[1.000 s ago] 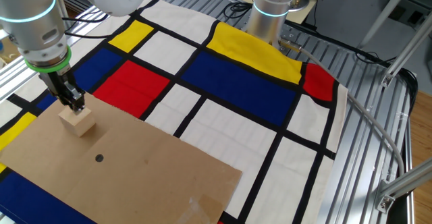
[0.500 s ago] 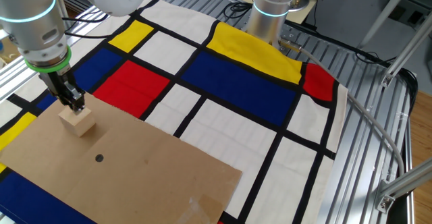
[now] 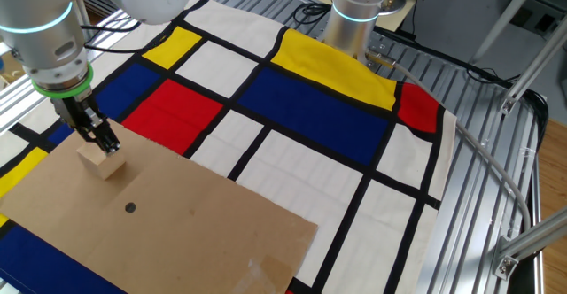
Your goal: Hold a small block with the gripper and sweep it from left to right on the table
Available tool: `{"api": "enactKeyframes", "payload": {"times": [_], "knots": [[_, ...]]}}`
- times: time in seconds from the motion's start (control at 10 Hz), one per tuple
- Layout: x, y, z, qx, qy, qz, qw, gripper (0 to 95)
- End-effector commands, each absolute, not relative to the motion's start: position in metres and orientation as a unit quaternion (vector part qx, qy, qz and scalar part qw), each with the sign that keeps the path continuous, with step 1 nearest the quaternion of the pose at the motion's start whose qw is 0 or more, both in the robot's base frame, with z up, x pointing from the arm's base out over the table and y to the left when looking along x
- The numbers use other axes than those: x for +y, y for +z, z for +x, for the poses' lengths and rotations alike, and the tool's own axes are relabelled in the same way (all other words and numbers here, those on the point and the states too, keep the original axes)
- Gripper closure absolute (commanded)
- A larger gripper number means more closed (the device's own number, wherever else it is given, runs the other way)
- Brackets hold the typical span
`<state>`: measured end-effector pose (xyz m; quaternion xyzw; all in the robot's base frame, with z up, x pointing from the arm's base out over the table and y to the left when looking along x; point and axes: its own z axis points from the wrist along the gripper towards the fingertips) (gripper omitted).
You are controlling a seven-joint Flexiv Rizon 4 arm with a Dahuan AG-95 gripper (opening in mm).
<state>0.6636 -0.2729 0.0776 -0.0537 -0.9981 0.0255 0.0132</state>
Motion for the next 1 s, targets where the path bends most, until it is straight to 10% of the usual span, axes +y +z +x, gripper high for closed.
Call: {"api": "enactKeyframes", "payload": {"times": [0.1,1.0], "knots": [[-0.274,0.075,0.664,-0.998,0.028,-0.053,0.015,0.0],[-0.271,0.057,0.661,-0.998,0.028,-0.061,0.021,0.0]]}}
